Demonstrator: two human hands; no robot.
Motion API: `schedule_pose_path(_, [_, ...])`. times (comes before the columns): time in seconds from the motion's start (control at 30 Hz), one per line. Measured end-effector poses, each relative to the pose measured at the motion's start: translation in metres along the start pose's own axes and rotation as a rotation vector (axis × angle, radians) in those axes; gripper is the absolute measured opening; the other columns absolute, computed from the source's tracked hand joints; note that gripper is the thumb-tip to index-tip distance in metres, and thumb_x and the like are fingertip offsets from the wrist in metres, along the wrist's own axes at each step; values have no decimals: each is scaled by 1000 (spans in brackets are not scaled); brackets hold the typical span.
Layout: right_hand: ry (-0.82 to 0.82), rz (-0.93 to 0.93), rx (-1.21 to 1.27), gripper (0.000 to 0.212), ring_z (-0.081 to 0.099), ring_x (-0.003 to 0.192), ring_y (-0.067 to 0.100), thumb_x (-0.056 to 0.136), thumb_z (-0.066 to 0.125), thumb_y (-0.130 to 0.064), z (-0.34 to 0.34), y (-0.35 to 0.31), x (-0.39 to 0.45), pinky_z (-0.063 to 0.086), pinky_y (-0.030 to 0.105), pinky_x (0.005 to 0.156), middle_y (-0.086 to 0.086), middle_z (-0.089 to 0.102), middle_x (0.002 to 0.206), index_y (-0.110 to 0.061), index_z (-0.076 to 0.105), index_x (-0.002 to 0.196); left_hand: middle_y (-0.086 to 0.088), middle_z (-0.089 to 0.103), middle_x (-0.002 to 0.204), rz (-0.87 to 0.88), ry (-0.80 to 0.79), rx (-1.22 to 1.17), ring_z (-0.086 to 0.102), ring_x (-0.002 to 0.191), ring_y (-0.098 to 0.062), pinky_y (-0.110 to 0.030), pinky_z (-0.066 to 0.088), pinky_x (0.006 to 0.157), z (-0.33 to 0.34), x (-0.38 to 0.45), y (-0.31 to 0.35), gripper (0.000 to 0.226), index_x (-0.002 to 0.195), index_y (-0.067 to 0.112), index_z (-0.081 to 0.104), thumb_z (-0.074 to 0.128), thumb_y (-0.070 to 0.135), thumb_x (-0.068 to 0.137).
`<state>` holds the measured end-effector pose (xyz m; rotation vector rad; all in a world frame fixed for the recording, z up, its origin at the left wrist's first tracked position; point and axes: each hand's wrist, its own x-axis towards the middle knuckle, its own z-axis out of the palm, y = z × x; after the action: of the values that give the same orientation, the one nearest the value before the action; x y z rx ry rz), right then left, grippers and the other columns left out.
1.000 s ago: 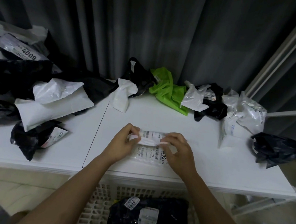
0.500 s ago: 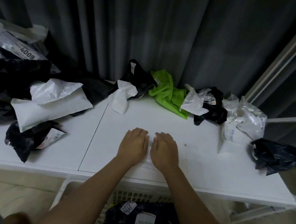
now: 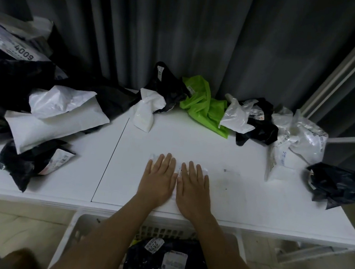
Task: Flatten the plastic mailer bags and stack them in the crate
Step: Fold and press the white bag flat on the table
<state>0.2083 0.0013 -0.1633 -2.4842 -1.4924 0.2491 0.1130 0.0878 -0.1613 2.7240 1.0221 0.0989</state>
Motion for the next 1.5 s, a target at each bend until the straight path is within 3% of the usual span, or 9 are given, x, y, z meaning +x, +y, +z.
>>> schedule_pose_path(0.13, [24,-11,-32,104,-12,147,16,64,-45,-58,5,2,-1,-10,38,117,-1,-8,161,-25,-1,153,-1,-11,160,0,17,20,-13,147,-19,-39,-9,117,4,-2,-1,86,153,19,-4,-23,49,75])
schedule_pose_path(0.6, [56,-36,-73,92,-3,148,29,76,-35,-55,13,4,1,-5,42,117,5,2,161,-29,8,153,-3,-10,160,-13,-44,74,-14,147,-21,-44,-6,118,9,3,-2,79,153,22,-2,-14,48,80])
schedule_pose_path(0.8, [80,-24,-19,76,16,146,34,93,-13,-54,10,2,0,10,47,116,9,20,158,-25,26,151,-4,-16,159,-5,-113,9,-18,146,-20,-41,-11,116,2,3,-4,66,153,19,-7,4,45,92])
schedule_pose_path(0.9, [126,8,278,62,5,148,24,97,30,-48,-3,5,-6,3,34,120,6,7,161,-24,17,152,-8,-15,159,-65,-85,-193,-15,147,-21,-37,-8,117,-7,-5,-10,75,151,12,-9,19,52,95])
schedule_pose_path(0.97, [201,76,487,73,8,146,21,93,57,-34,-14,8,-11,10,29,117,8,11,159,-24,15,152,-16,0,159,-170,39,-255,0,147,-27,-39,2,118,-10,-18,-13,85,152,4,2,23,57,88])
schedule_pose_path(1.07, [211,158,379,84,20,136,25,88,63,-41,-22,6,-23,19,40,111,6,26,149,-25,12,152,-13,27,150,-296,165,-286,25,136,-30,-37,22,110,-15,-33,-12,77,146,5,25,43,57,91])
schedule_pose_path(1.2, [106,127,326,75,28,131,26,92,57,-42,-19,2,-31,22,37,106,6,32,148,-23,16,152,-11,38,138,-351,97,-228,36,125,-30,-36,33,100,-23,-36,-7,61,137,14,37,52,51,91])
schedule_pose_path(1.3, [144,52,135,59,24,137,30,95,34,-47,-19,-3,-28,21,41,109,9,26,155,-24,29,149,-11,41,133,-376,80,-214,41,120,-29,-36,36,96,-24,-35,-1,58,133,15,41,52,52,90])
schedule_pose_path(1.5, [-62,-104,-66,97,-12,148,25,67,-36,-66,-3,-8,-19,-7,46,117,-6,-13,159,-39,3,152,-11,40,133,-441,53,-318,40,122,-29,-38,35,98,-23,-31,1,53,136,16,37,46,47,95])
